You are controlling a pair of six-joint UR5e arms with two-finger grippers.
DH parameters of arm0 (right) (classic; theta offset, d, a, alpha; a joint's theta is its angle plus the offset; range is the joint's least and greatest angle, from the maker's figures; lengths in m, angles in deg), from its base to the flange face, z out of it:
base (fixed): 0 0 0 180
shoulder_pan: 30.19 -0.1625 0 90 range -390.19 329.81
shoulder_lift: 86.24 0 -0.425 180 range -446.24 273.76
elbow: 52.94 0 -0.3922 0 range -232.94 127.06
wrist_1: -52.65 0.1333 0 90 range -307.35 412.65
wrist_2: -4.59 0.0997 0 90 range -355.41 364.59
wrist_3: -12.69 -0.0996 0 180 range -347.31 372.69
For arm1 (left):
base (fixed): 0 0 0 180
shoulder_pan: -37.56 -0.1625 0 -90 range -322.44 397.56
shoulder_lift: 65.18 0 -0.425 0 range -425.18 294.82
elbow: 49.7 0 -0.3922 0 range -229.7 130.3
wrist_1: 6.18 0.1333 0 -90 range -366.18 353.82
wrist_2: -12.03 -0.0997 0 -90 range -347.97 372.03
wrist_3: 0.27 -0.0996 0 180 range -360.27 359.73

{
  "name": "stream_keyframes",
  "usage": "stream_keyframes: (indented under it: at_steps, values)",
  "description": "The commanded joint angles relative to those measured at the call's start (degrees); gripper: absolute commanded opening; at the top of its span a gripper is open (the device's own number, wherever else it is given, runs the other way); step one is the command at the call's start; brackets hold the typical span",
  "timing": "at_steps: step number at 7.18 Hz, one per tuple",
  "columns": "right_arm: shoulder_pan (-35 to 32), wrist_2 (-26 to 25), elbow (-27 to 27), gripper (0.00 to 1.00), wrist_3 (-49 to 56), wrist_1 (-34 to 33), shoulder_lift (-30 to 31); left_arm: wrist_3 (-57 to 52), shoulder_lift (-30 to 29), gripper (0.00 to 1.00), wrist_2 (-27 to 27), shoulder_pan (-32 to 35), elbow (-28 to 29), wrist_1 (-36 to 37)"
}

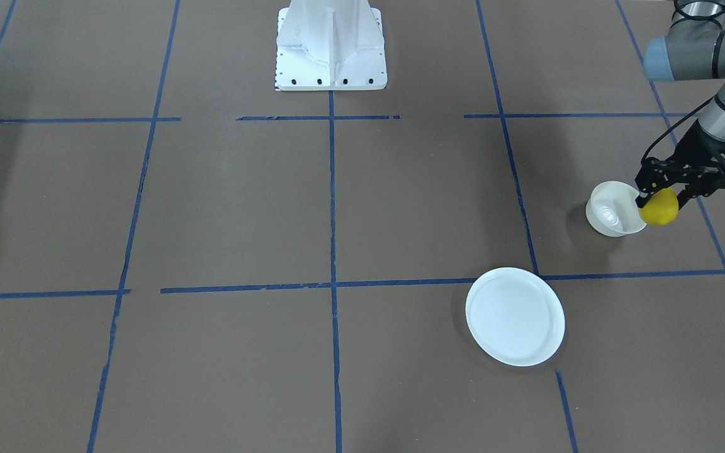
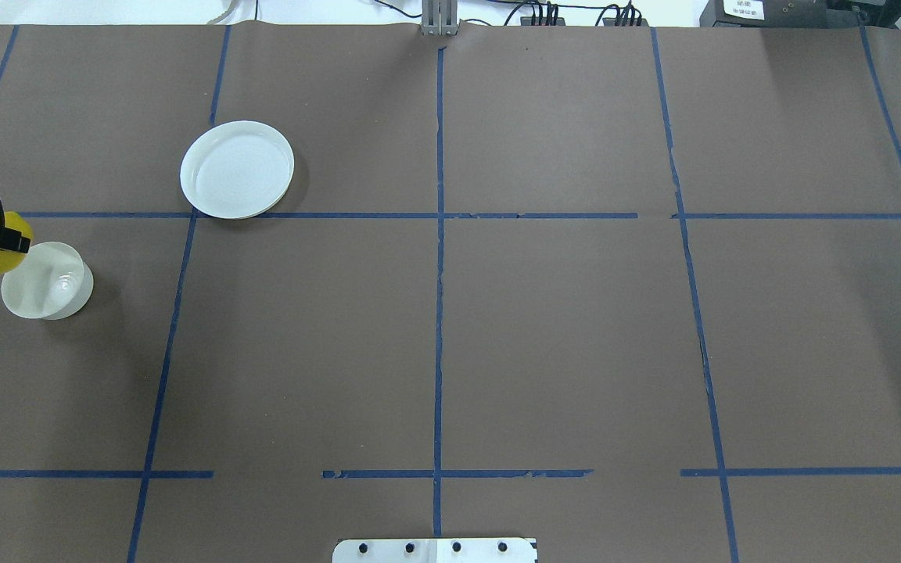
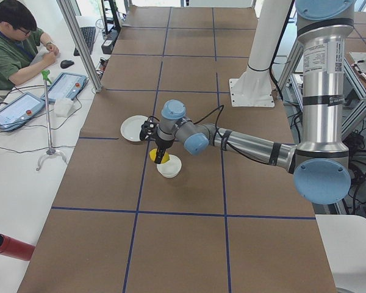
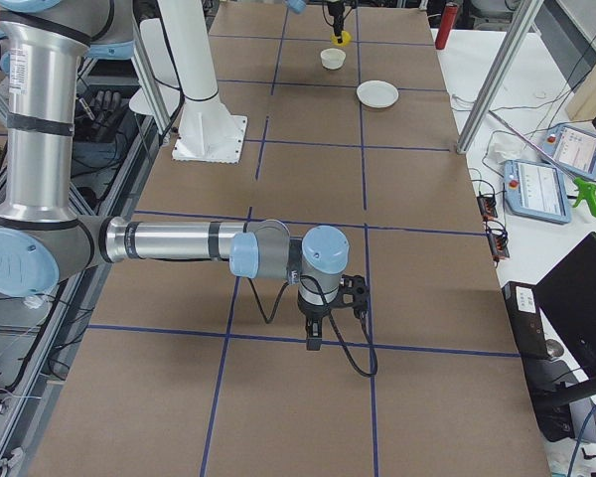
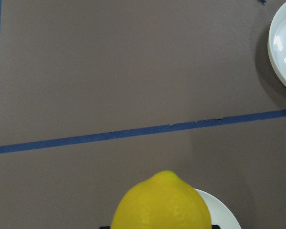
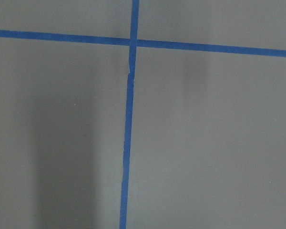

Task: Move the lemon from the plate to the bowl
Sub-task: 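Carry the lemon with the left gripper over the small white bowl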

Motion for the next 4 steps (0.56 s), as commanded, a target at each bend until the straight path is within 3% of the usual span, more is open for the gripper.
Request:
stream_keyframes:
  at_steps: [1, 3, 4]
  values:
    - [0.0, 0.0, 0.0, 1.0, 0.0, 0.0, 0.0, 0.52, -0.03, 0.14, 0.46, -2.21, 0.78, -0.7]
    - [0.0, 0.0, 0.0, 1.0, 0.0, 0.0, 0.0, 0.6, -0.03, 0.16, 0.64, -2.92, 0.78, -0.7]
    - [0.0, 0.0, 0.0, 1.0, 0.0, 0.0, 0.0, 0.6, -0.03, 0.23, 0.64, -3.01, 0.78, -0.61]
